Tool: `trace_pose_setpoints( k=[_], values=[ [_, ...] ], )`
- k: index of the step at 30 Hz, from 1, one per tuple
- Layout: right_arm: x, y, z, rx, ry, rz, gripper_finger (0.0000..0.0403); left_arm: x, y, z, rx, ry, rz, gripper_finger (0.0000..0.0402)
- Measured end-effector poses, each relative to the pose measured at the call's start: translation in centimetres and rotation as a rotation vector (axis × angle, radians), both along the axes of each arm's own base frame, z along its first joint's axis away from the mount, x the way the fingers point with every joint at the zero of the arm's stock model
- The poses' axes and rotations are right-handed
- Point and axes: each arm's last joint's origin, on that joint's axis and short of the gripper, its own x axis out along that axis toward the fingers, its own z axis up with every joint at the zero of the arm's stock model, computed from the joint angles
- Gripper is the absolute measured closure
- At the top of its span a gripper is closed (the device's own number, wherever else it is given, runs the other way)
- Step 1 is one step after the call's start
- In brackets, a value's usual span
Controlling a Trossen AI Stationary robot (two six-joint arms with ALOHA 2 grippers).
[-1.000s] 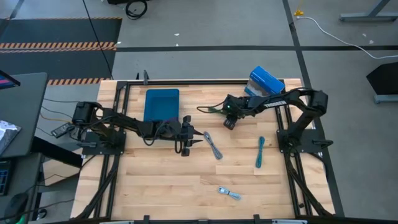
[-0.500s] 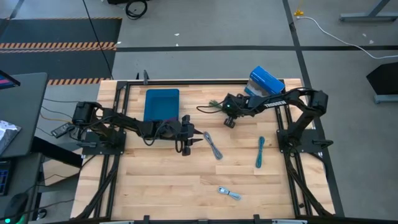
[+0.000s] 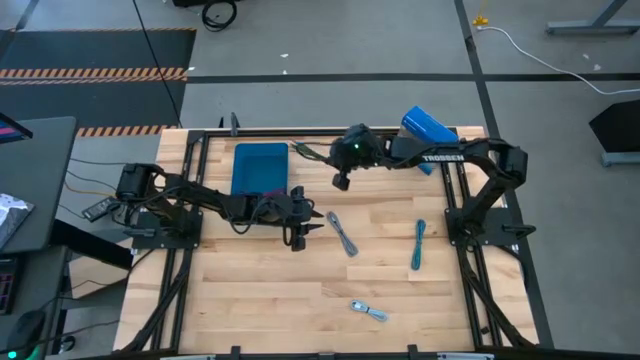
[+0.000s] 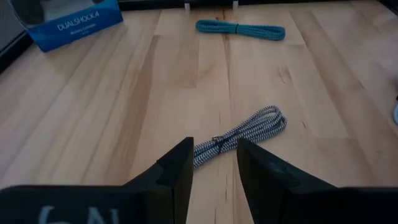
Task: Pick and place USB-C Cables
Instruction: Put the black green charger cable into the blue bin
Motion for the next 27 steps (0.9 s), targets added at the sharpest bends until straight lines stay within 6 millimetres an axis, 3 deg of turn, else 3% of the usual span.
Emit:
trace_pose_setpoints(
  k=[4, 14, 21, 27],
  values=[
    [0.7, -0.1, 1.9, 0.004, -0.064, 0.049, 0.0383, -0.1, -0.2, -0.1, -0.029, 0.009, 0.009, 0.0269],
    [1.6, -0.2, 4.3, -0.034, -0.229, 0.125, 0.0383, -0.3, -0.9, -0.4, -0.059, 0.043, 0.005, 0.0269],
    [1.8, -0.1, 4.5, -0.031, -0.252, 0.135, 0.0383, -0.3, -0.9, -0.4, -0.064, 0.042, 0.007, 0.0269],
    [1.5, 0.6, 3.5, 0.016, -0.143, 0.159, 0.0383, -0.8, -0.6, 0.7, 0.012, 0.041, 0.052, 0.0269]
  ],
)
